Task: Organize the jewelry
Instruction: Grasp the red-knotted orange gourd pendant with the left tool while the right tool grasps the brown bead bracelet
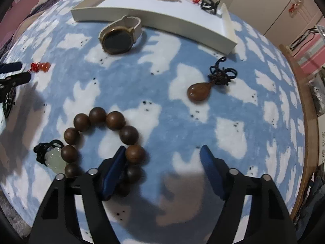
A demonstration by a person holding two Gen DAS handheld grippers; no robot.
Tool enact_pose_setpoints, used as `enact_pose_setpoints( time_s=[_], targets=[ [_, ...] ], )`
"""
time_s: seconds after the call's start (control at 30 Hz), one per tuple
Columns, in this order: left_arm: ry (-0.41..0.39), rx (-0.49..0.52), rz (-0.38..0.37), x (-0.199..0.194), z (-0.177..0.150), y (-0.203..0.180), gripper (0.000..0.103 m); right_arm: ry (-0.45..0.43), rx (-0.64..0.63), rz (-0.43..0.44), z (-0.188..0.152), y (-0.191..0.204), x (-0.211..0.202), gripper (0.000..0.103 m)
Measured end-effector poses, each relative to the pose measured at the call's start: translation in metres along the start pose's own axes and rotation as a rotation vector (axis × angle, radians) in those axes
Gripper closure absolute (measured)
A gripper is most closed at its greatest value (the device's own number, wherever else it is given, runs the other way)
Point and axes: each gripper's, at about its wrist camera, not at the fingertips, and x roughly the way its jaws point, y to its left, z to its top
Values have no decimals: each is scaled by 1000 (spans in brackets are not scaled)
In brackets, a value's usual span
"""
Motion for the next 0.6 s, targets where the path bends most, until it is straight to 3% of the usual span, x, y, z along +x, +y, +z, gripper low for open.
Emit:
enact_pose_setpoints(
  time_s=[0.07, 0.13, 0.17, 0.33, 0.6],
  targets=[
    [14, 41, 7, 4, 4, -5, 35, 10, -33, -8, 3, 3, -1, 37],
    [27, 73, 6, 8, 7, -9, 42, 22, -58, 2, 5, 8, -1, 48],
    [35, 88, 3, 10, 8, -11, 49, 24, -63, 8, 6, 9, -1, 51],
    [38, 112, -18, 12, 14, -13, 60, 29, -76, 25, 6, 12, -1, 64],
    [36, 90, -52, 13, 14, -12, 81, 30, -95, 23, 5, 18, -2, 70]
  ],
)
